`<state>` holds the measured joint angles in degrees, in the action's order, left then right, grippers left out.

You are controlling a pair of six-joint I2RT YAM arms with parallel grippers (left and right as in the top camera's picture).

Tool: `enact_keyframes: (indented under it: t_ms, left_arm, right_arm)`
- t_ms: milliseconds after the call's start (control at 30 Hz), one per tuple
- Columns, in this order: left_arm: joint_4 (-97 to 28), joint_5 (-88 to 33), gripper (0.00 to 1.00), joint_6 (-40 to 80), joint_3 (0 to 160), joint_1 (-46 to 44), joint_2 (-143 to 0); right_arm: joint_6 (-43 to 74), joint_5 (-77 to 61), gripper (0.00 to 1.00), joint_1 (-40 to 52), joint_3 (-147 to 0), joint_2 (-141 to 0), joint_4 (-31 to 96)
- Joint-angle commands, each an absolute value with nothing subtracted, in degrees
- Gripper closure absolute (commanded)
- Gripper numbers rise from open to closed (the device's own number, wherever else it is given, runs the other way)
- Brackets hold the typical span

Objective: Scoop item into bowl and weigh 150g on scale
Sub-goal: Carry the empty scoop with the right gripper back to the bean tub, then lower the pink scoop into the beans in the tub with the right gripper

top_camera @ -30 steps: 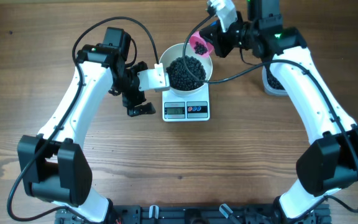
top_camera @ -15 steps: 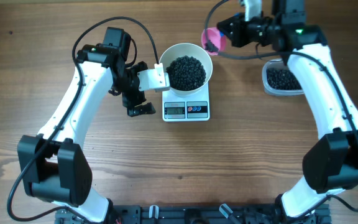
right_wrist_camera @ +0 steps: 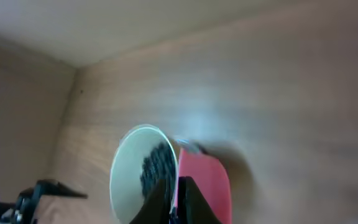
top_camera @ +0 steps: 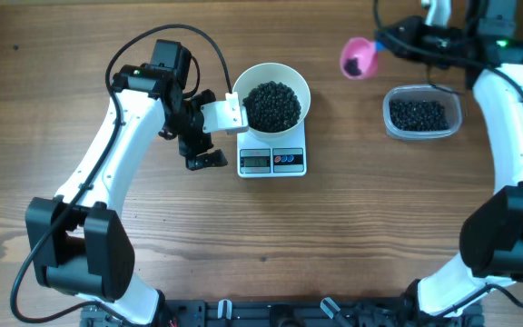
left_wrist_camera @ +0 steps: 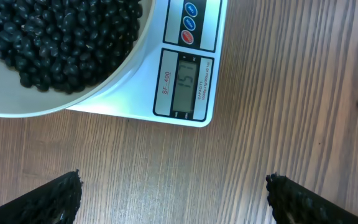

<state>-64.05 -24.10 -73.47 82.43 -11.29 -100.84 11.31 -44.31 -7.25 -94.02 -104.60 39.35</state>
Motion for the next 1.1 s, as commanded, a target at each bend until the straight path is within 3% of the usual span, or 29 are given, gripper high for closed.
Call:
enact_keyframes:
  t_ms: [0, 233, 700, 1067]
  left_arm:
    - [-64.03, -25.45, 0.0, -74.59, 82.06, -11.11, -101.06]
    - [-64.03, -25.45, 0.0, -74.59, 82.06, -11.11, -101.06]
    - [-64.03, -25.45, 0.0, -74.59, 82.06, -11.11, -101.06]
    - [-64.03, -25.45, 0.0, -74.59, 82.06, -11.11, -101.06]
  right_arm:
    - [10.26, -43.4, 0.96, -10.85, -94.59, -103.66, 45.32]
    - [10.26, -36.73, 0.96, -15.73, -94.26, -103.66, 50.74]
    - [4.05, -18.52, 0.96, -15.99, -94.24, -103.66, 54.89]
    - [5.98, -17.58, 0.95, -15.99, -94.04, -103.66, 54.04]
